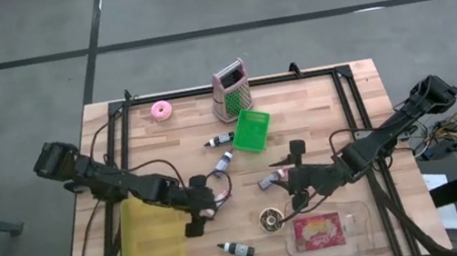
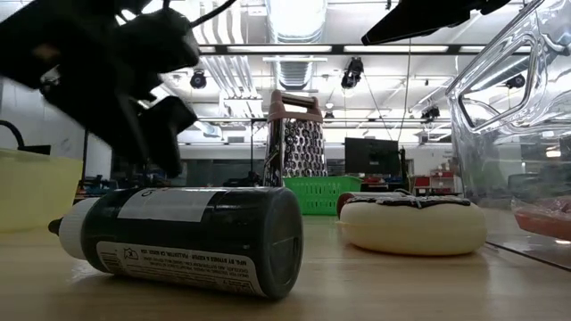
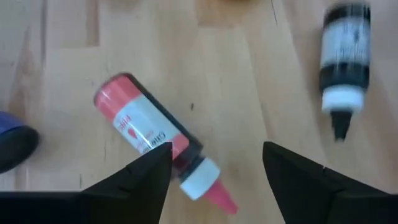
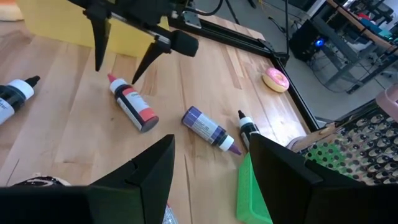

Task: Pick & Place Food Item
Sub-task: Put the pink ink bottle into the yellow bin

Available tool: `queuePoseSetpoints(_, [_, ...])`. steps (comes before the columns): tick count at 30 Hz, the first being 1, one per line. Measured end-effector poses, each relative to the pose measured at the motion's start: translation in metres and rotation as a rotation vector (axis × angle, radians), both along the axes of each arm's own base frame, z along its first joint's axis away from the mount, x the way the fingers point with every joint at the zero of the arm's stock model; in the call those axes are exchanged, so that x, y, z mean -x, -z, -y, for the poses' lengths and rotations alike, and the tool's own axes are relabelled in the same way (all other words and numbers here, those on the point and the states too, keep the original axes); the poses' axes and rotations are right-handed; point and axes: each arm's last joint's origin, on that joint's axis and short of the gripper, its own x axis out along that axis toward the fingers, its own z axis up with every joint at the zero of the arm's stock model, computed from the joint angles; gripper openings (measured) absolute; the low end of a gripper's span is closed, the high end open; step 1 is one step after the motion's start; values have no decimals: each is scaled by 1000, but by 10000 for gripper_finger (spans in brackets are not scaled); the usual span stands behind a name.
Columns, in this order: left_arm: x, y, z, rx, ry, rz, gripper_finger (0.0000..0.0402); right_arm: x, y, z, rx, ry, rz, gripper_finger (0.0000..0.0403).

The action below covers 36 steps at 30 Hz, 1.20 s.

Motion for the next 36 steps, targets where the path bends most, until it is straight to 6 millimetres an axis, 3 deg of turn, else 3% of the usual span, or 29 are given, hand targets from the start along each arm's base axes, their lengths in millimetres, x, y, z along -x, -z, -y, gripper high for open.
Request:
queuePoseSetpoints(5, [-5, -6, 2, 85, -96, -5, 257, 0, 0, 0, 0, 0, 0, 203])
queuePoseSetpoints(10, [-8, 3, 0, 102, -164, -49, 257, 0, 0, 0, 0, 0, 0, 203])
queuePoseSetpoints(22, [-25, 8, -10, -43, -202, -94, 257, 0, 0, 0, 4, -2, -3, 203])
queuePoseSetpoints(36, [-41, 35, -7, -56, -178, -192, 257, 1, 1, 0, 11, -2, -12, 203])
